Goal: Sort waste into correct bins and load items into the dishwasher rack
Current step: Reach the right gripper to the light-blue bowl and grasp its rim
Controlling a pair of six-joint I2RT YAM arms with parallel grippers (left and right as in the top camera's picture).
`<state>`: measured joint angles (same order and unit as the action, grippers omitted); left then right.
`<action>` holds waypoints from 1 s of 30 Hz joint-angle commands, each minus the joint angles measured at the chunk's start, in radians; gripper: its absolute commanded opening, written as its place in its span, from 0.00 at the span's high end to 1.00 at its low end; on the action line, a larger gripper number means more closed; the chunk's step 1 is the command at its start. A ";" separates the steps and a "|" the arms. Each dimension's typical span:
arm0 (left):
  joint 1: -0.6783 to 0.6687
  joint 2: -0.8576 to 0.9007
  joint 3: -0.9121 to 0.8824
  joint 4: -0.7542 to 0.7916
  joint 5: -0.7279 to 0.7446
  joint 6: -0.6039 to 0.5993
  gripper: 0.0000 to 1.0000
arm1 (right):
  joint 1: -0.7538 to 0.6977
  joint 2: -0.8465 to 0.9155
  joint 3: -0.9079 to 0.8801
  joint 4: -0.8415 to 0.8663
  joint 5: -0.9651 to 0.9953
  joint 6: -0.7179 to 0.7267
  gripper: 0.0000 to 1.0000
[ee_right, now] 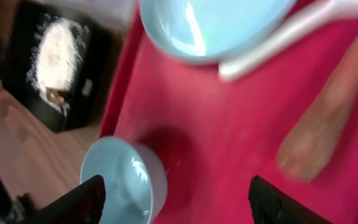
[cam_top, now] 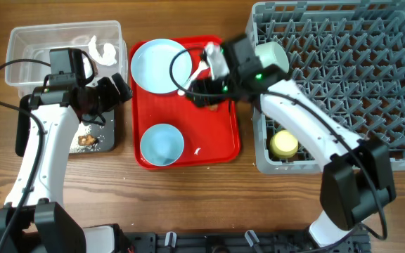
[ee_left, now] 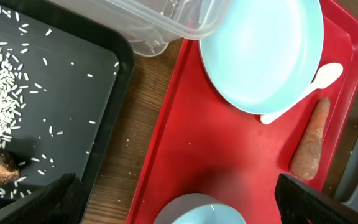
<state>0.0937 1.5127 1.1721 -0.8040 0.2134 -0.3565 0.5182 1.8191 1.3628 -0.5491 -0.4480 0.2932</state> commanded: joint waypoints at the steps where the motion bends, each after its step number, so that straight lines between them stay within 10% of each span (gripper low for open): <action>1: 0.006 -0.011 0.018 0.003 -0.002 0.002 0.00 | 0.074 -0.010 -0.102 0.013 0.055 0.290 0.27; 11: 0.006 -0.011 0.018 0.003 -0.002 0.002 0.00 | 0.208 0.042 -0.137 -0.013 0.142 0.460 0.40; 15: 0.006 -0.011 0.018 0.003 -0.002 0.002 0.00 | 0.196 0.082 -0.136 -0.006 0.111 0.469 0.61; 25: 0.006 -0.011 0.018 0.003 -0.002 0.002 0.00 | 0.195 0.137 -0.117 0.010 0.071 0.473 0.66; 30: 0.006 -0.011 0.018 0.003 -0.002 0.002 0.00 | 0.195 0.138 -0.114 0.011 0.069 0.473 0.96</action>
<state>0.0937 1.5127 1.1721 -0.8043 0.2134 -0.3565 0.7136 1.9343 1.2282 -0.5388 -0.3656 0.7589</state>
